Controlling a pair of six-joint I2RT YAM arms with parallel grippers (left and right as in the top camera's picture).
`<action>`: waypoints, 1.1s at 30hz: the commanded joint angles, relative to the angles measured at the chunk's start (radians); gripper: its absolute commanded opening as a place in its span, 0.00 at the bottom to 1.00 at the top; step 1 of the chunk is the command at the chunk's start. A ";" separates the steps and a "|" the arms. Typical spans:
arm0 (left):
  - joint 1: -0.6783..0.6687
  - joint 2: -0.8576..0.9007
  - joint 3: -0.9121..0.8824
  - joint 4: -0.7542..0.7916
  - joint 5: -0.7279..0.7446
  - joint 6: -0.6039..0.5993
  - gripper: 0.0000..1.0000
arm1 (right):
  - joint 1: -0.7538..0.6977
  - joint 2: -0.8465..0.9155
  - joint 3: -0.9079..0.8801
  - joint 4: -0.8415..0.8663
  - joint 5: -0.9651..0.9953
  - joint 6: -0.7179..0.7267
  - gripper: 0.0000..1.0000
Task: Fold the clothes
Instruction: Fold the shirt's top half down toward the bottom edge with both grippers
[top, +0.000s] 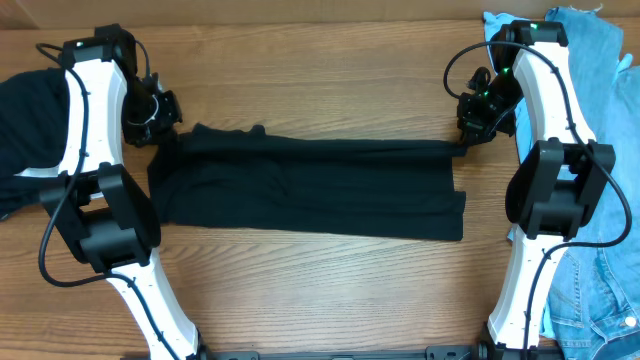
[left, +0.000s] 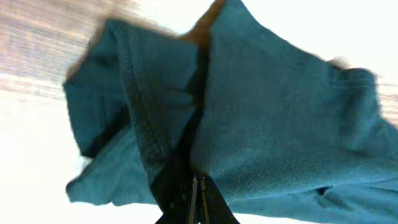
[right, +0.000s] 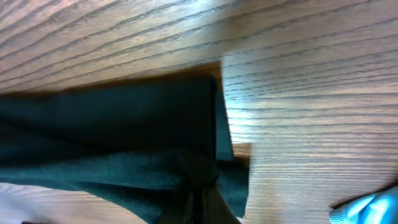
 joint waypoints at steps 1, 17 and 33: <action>0.013 -0.024 -0.002 -0.043 -0.060 0.020 0.04 | -0.008 0.000 -0.035 0.000 0.029 0.012 0.04; 0.010 -0.024 -0.035 -0.179 -0.119 0.046 0.04 | -0.011 -0.088 -0.173 0.000 0.097 0.056 0.04; 0.009 -0.024 -0.187 -0.113 -0.163 0.045 0.04 | -0.010 -0.087 -0.262 0.000 0.097 0.053 0.11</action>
